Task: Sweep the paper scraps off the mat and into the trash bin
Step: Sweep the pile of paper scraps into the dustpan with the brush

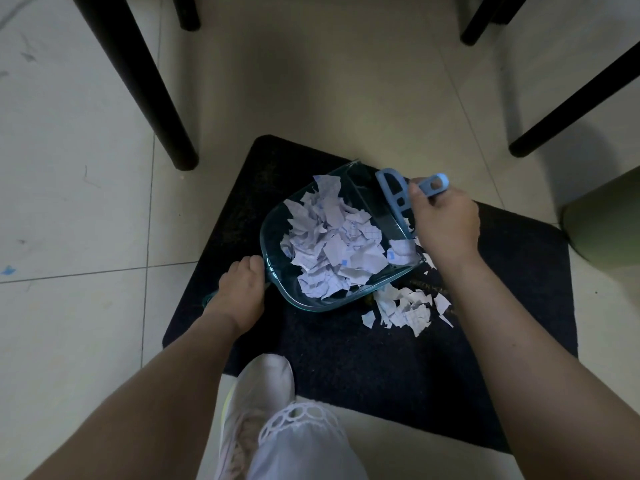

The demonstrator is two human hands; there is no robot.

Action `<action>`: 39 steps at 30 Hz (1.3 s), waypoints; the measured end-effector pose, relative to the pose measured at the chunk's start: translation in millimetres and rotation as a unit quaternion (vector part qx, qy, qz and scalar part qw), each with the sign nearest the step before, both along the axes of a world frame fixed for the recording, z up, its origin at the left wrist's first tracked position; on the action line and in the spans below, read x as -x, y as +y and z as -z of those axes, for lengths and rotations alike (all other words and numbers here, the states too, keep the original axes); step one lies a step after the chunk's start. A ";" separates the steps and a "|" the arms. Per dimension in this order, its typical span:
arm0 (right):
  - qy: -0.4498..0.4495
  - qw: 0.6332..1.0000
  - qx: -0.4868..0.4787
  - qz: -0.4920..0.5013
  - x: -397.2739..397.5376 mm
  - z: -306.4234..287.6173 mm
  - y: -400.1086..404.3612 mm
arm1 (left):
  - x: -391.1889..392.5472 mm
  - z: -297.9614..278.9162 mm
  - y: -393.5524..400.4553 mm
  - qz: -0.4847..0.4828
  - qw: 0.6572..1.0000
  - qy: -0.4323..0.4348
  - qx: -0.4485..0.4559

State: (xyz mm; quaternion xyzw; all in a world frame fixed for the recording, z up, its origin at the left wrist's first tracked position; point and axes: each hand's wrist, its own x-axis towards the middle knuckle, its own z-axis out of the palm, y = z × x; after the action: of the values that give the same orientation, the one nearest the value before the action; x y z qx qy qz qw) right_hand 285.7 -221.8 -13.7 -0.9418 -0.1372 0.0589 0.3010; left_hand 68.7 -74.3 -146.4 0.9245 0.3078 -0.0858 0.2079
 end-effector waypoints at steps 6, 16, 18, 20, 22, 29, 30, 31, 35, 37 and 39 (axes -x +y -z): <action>-0.057 0.994 -0.031 0.086 2.0 -1.9 -7.0 | -2.6 -2.2 1.1 -0.010 0.999 0.029 -0.034; -0.113 0.993 -0.032 -0.025 28.6 6.6 -7.3 | -1.3 0.3 0.6 -0.028 0.998 0.042 -0.034; -0.140 0.989 -0.052 0.019 26.4 3.4 -6.2 | 0.7 2.3 0.4 -0.028 0.999 0.026 -0.032; -0.135 0.990 -0.024 0.043 22.1 1.0 -4.5 | 3.2 4.5 1.0 -0.032 0.999 -0.004 -0.027; -0.070 0.997 0.011 0.009 17.4 3.2 -2.7 | 3.1 5.3 1.3 -0.026 0.998 -0.044 -0.024; -0.012 0.998 -0.032 0.049 8.6 4.1 1.1 | -7.9 4.8 -2.6 0.040 0.998 -0.037 -0.020; 0.001 0.999 -0.032 0.031 8.9 3.6 1.9 | -7.8 5.0 -3.1 0.034 0.999 -0.030 -0.008; 0.008 0.999 -0.028 0.017 9.5 3.7 2.0 | -6.7 6.9 -3.1 0.025 0.999 -0.029 -0.005; -0.016 1.000 -0.011 0.002 10.3 6.9 -0.1 | -2.7 10.6 -0.8 0.010 1.000 0.002 -0.016; -0.004 1.000 -0.008 -0.015 11.0 10.5 -0.7 | -1.9 8.4 0.3 0.010 0.999 0.032 -0.027; -0.002 1.000 -0.014 0.020 8.5 16.8 -5.1 | 0.0 7.2 3.7 0.010 0.998 0.050 -0.047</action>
State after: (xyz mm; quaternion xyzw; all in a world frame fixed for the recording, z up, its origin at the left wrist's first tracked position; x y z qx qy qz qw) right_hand 277.2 -227.0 -30.5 -0.9402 -0.1195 0.0486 0.3151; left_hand 68.6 -70.6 -153.5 0.9308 0.3120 -0.1196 0.1479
